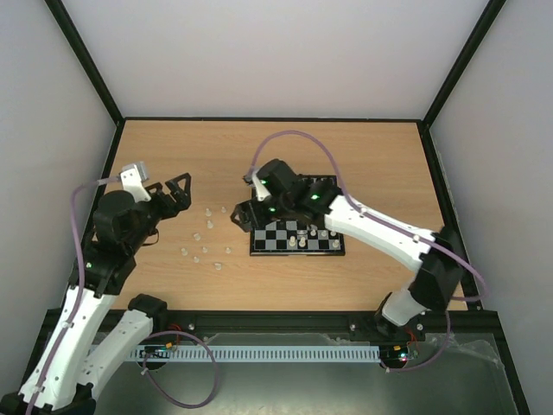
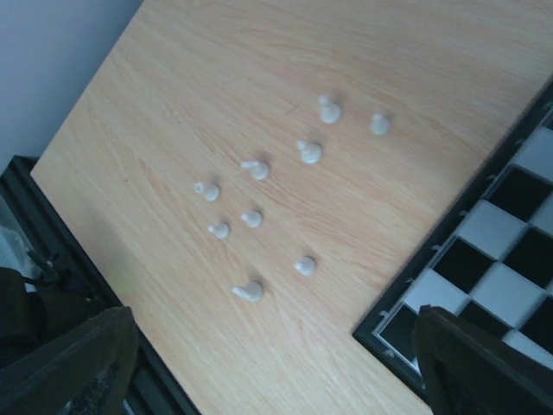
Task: Set up the chess pieces on the board
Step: Pick up the chess piece at the center of the board.
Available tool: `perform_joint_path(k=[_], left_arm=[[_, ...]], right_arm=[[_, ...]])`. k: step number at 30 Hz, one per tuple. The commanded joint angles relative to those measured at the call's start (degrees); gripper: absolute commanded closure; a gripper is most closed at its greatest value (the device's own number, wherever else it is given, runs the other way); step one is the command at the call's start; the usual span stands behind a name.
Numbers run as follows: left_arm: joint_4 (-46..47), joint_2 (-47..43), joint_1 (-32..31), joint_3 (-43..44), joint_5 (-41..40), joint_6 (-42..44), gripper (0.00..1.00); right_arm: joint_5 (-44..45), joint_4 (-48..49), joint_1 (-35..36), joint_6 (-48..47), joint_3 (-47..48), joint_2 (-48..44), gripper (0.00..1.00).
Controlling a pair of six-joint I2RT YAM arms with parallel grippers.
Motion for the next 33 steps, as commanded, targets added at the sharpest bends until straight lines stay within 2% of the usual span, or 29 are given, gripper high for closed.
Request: perform_joint_path(k=[1, 2, 7, 9, 10, 17, 22, 33], left_arm=[[-2.77, -3.39, 0.21, 0.89, -2.96, 0.67, 0.0], [-2.63, -4.19, 0.24, 0.69, -3.48, 0.52, 0.0], [-4.96, -7.09, 0.24, 3.21, -5.31, -0.16, 0.01], [-5.64, -8.4, 0.23, 3.46, -5.96, -0.29, 0.0], [-6.06, -8.94, 0.23, 3.56, -6.31, -0.56, 0.0], [-7.51, -10.36, 0.22, 3.54, -7.21, -0.99, 0.0], [-8.03, -11.03, 0.27, 3.92, -8.0, -0.7, 0.0], [-7.97, -11.13, 0.24, 3.33, -7.81, -0.55, 0.01]], right_arm=[[-1.06, -1.7, 3.26, -3.4, 5.8, 7.87, 0.18], [-0.75, -2.21, 4.03, -3.97, 7.03, 9.06, 0.21], [1.14, -1.97, 7.59, -6.18, 9.34, 14.2, 0.25], [1.65, -2.31, 8.2, -6.51, 10.76, 17.27, 0.38], [2.57, -2.85, 8.51, -6.72, 11.68, 18.87, 0.41], [8.72, -7.42, 11.48, -7.99, 18.11, 28.21, 0.51], [12.55, -8.82, 14.06, -8.47, 17.11, 30.36, 0.52], [11.27, -7.41, 16.47, -9.64, 14.03, 31.85, 0.54]])
